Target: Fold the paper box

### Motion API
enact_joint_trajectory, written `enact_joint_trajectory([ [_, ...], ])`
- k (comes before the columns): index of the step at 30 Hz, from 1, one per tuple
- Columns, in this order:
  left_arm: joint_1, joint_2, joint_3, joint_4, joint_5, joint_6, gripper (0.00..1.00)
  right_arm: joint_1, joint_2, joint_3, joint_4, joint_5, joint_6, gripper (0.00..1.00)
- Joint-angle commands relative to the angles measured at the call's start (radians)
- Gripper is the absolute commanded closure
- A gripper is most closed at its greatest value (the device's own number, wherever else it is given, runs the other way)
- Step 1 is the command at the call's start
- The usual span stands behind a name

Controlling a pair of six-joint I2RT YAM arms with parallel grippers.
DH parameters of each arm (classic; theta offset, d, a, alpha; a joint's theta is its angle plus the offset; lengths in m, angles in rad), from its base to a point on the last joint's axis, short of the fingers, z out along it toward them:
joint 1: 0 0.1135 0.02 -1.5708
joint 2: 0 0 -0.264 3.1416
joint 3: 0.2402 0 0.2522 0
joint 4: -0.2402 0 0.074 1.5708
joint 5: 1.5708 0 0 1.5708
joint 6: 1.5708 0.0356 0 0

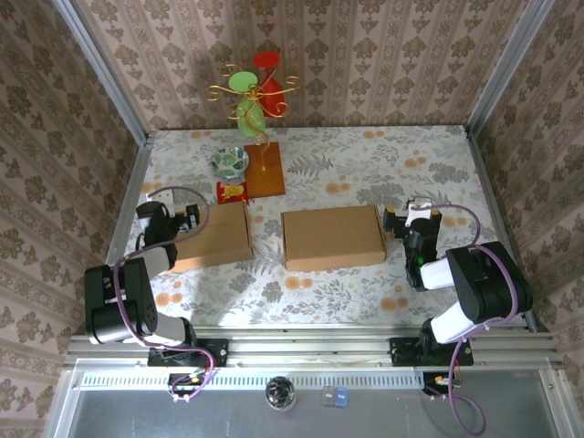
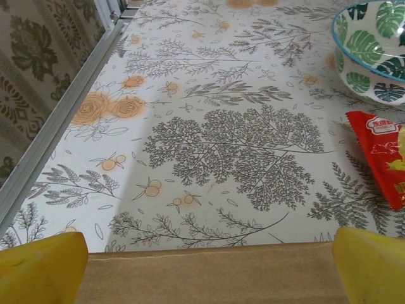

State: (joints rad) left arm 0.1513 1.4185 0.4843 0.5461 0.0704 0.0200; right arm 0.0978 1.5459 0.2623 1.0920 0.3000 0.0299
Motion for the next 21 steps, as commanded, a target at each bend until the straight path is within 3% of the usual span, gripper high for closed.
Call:
enact_joint_trajectory([
  [1,0.001,0.013,0.032,-0.016,0.045,0.019,0.0,-0.003,-0.014,0.03,-0.007,0.034,0.007,0.0],
  [6,0.001,-0.004,0.05,-0.059,0.064,-0.016,0.0,-0.003,-0.014,0.088,-0.115,0.04,0.012,0.0],
  [9,-0.005,-0.008,-0.007,0.114,0.131,-0.088,0.0,-0.012,-0.015,0.107,-0.159,0.033,0.022,0.0],
  [11,-0.022,0.006,0.003,0.099,0.108,-0.074,0.0,-0.012,-0.013,0.113,-0.169,0.034,0.022,0.0],
  [17,-0.044,0.066,-0.065,0.266,0.134,-0.04,0.0,-0.012,-0.013,0.113,-0.169,0.033,0.021,0.0],
  [19,-0.089,0.084,-0.103,0.335,0.083,0.0,0.0,-0.012,-0.012,0.114,-0.169,0.034,0.021,0.0],
  [21,-0.135,0.164,-0.148,0.523,-0.028,0.022,0.0,-0.012,-0.013,0.113,-0.17,0.033,0.021,0.0],
])
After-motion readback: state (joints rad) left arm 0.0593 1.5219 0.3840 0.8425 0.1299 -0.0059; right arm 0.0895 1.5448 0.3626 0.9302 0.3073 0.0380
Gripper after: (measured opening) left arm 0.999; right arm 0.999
